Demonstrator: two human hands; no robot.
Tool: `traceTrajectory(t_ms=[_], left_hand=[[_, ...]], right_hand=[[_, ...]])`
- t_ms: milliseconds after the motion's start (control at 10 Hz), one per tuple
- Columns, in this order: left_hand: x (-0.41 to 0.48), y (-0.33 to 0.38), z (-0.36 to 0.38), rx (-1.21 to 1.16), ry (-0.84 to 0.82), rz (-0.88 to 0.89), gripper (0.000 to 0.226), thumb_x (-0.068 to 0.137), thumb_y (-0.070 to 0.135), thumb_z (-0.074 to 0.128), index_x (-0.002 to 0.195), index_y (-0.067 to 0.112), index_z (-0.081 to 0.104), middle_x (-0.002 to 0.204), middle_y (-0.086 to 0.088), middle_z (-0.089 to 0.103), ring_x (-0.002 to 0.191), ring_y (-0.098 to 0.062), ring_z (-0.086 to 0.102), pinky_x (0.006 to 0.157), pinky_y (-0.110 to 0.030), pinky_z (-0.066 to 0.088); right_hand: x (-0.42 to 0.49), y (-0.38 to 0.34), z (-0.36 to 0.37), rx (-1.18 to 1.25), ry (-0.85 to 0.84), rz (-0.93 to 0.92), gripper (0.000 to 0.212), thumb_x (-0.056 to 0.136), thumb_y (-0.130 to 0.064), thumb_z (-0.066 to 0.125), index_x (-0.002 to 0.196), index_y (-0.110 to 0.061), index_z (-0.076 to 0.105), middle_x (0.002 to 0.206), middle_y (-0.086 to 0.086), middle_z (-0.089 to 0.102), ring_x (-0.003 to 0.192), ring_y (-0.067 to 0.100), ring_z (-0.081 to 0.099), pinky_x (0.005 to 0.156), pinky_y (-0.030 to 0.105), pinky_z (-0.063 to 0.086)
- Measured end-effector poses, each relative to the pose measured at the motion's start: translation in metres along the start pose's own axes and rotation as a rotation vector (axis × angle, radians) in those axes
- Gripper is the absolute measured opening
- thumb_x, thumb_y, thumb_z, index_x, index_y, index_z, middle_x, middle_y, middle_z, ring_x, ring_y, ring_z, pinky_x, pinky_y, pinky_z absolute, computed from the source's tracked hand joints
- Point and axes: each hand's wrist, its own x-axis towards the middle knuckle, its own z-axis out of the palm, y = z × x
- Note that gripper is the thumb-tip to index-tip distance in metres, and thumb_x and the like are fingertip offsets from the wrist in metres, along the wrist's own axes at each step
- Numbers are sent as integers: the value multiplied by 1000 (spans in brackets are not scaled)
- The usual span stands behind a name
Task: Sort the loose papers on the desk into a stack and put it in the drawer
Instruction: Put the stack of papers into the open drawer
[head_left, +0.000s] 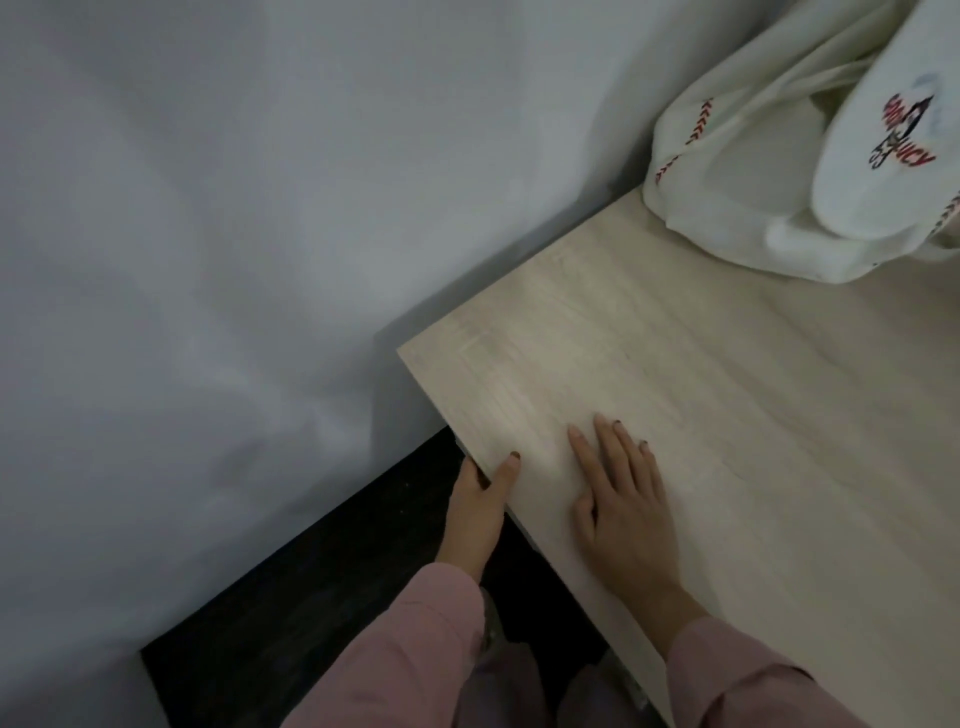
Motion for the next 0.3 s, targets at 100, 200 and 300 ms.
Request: traceTrajectory(t_ms=[100, 200, 300], left_hand=[[3, 0, -4, -32, -31, 6, 45, 90, 28, 56, 132, 24, 43, 124, 4, 57, 112, -11, 55, 102, -30, 42], [5, -2, -3, -53, -5, -45, 37, 89, 23, 58, 124, 25, 48, 113, 5, 61, 106, -14, 57, 100, -34, 43], [11, -5, -5, 13, 75, -110, 53, 78, 26, 71, 125, 11, 52, 126, -10, 59, 113, -27, 55, 104, -42, 40]], right_hand=[[0, -1, -6, -12, -74, 20, 61, 85, -27, 34, 145, -20, 32, 153, 6, 28, 142, 18, 18, 116, 38, 9], [4, -2, -5, 33, -142, 25, 61, 83, -28, 36, 143, -20, 35, 150, 5, 35, 139, 18, 22, 114, 37, 8], [10, -1, -18, 74, -179, -15, 44, 86, -25, 42, 130, -27, 51, 135, -10, 52, 130, 7, 36, 110, 21, 16]])
